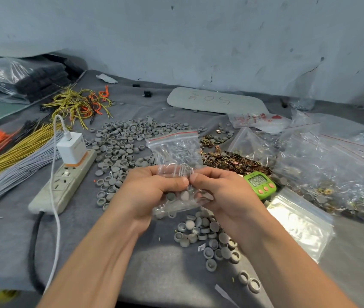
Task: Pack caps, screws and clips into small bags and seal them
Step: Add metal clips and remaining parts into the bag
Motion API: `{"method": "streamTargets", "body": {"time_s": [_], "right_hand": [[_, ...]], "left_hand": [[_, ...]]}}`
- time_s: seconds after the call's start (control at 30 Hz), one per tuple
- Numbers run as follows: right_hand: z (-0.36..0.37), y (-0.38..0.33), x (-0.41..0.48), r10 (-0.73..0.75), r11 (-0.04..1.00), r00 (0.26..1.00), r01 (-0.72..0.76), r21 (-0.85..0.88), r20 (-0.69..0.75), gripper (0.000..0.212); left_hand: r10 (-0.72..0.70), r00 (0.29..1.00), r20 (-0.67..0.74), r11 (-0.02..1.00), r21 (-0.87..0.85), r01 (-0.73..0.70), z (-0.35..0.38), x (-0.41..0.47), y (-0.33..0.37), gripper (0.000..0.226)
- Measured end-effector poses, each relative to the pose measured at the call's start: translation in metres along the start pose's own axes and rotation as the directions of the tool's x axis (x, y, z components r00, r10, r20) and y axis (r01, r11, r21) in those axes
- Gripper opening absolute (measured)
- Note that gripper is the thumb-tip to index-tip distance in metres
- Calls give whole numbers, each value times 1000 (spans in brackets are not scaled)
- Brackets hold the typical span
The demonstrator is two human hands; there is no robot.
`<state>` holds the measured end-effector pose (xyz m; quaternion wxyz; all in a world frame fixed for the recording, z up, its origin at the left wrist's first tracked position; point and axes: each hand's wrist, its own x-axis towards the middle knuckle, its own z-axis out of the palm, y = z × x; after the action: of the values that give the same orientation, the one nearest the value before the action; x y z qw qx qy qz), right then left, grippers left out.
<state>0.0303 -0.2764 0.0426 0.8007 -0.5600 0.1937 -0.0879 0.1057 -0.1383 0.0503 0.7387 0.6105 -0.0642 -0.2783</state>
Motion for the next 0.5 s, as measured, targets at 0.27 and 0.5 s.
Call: {"method": "streamTargets", "body": {"time_s": [0.27, 0.5], "right_hand": [[5, 7, 7, -311, 876, 942, 233, -422, -125, 21], [-3, 1, 5, -123, 900, 992, 100, -424, -27, 23]], "left_hand": [[103, 987, -121, 991, 92, -92, 1, 6, -4, 15], [125, 982, -144, 992, 26, -122, -9, 7, 2, 10]]}}
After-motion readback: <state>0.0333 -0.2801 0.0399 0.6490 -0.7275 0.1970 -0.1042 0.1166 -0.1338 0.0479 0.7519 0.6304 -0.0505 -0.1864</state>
